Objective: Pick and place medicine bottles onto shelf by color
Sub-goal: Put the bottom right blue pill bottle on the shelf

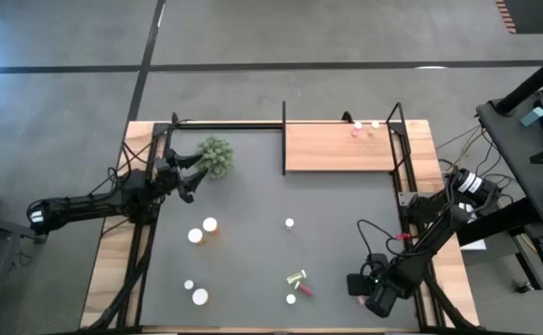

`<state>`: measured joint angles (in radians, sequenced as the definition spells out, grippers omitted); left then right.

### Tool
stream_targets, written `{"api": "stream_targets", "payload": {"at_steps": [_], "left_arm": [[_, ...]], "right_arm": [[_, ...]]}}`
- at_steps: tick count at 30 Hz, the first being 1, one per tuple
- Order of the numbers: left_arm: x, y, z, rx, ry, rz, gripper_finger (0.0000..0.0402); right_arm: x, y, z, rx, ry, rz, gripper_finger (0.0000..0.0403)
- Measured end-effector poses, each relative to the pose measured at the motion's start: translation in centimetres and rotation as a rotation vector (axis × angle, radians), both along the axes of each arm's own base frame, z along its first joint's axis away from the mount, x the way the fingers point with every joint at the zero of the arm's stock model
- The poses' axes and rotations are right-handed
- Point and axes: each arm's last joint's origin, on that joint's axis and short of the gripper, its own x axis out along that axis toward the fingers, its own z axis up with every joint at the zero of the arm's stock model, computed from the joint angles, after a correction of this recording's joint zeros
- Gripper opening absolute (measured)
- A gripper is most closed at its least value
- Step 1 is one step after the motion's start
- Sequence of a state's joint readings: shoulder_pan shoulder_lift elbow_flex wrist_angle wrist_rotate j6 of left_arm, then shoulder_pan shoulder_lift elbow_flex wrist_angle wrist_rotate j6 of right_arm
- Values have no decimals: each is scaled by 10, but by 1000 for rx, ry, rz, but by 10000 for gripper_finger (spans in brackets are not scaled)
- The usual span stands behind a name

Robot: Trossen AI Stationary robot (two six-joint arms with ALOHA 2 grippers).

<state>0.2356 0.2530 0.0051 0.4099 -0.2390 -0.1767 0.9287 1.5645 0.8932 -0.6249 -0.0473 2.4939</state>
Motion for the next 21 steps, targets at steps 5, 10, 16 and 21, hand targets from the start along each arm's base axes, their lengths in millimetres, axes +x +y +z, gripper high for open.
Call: {"api": "stream_targets", "payload": {"at_steps": [5, 10, 16, 21], "left_arm": [[0, 0, 0, 0, -1, 0, 267], [0, 0, 0, 0, -1, 0, 267], [0, 0, 0, 0, 0, 0, 267], [0, 0, 0, 0, 0, 0, 267]], "right_arm": [[-1, -3, 1, -27, -3, 65, 110], [-6, -9, 3, -79, 27, 123, 108], [-11, -17, 17, -104, 6, 131, 109], [-14, -28, 41, -132, -127, 110, 109]]}}
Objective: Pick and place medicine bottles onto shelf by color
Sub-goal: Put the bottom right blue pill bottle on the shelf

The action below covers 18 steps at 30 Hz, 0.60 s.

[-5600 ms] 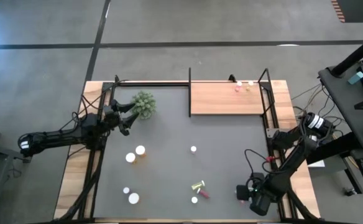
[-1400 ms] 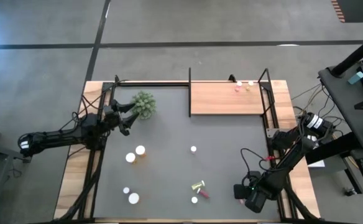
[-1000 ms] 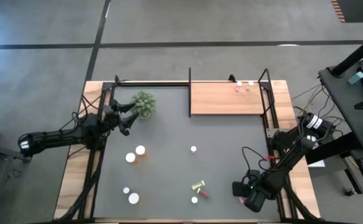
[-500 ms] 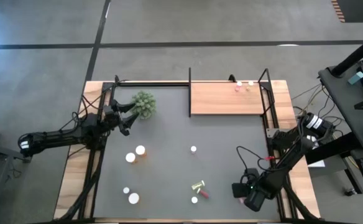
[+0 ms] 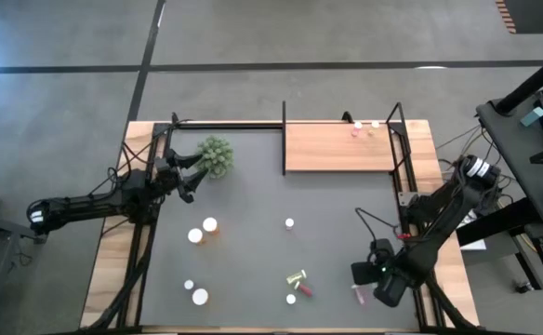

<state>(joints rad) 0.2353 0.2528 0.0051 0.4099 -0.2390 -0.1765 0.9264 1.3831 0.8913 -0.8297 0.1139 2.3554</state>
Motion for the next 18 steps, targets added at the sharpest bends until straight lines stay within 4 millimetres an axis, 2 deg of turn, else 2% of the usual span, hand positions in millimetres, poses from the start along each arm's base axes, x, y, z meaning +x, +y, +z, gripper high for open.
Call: {"api": "stream_targets", "payload": {"at_steps": [4, 9, 14, 18], "left_arm": [[0, 0, 0, 0, 0, 0, 267], [0, 0, 0, 0, 0, 0, 267], [0, 0, 1, 2, -13, 0, 267], [-2, -1, 11, -21, -138, -12, 267]], "right_arm": [[-1, -10, 22, -37, -198, -33, 109], [2, -21, 46, -173, -553, -93, 109], [12, -19, 64, -341, -866, -89, 109], [20, -16, 74, -474, -999, -71, 109]]}}
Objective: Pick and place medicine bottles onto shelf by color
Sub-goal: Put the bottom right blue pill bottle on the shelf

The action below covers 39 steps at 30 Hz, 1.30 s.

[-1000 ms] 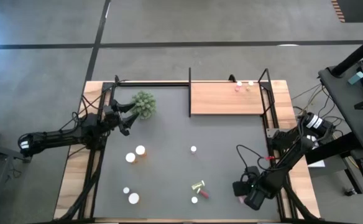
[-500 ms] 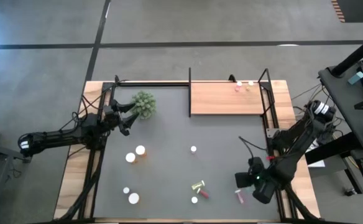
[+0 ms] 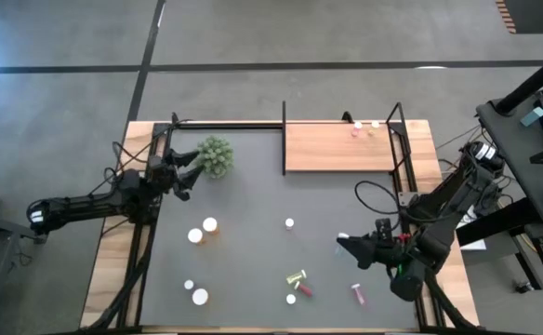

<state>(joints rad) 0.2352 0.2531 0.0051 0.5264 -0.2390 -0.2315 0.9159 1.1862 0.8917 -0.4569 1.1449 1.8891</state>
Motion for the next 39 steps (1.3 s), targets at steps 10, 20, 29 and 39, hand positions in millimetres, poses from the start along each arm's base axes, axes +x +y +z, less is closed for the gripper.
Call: {"api": "stream_targets", "payload": {"at_steps": [10, 20, 29, 39], "left_arm": [[-8, -1, 18, 5, -224, 0, 267], [-10, -2, 23, -54, -312, -23, 267], [-14, -1, 30, -14, -363, 33, 267], [-22, -2, 56, -44, -541, 20, 267]], "right_arm": [[23, -15, 6, -100, -15, -75, 109], [43, -48, 8, -248, 73, -171, 109], [53, -90, 22, -394, 167, -272, 109], [49, -141, 46, -456, 212, -420, 109]]}}
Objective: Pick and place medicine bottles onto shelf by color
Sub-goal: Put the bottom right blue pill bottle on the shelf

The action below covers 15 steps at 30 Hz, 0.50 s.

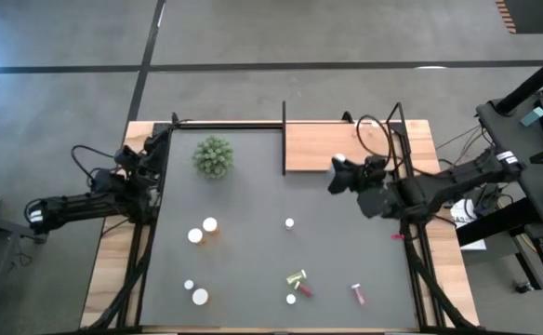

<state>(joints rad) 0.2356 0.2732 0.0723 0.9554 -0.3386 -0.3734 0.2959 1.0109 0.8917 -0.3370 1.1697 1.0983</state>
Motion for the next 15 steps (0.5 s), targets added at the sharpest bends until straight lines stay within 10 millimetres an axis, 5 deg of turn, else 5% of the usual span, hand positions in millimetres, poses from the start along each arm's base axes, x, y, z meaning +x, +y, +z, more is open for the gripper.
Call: {"api": "stream_targets", "payload": {"at_steps": [8, 15], "left_arm": [[16, 5, 0, -125, 25, -36, 267], [34, 11, 20, -160, 59, 0, 267]], "right_arm": [[10, -25, 33, -68, -138, -14, 109], [16, -40, 50, -115, -242, 82, 109]]}}
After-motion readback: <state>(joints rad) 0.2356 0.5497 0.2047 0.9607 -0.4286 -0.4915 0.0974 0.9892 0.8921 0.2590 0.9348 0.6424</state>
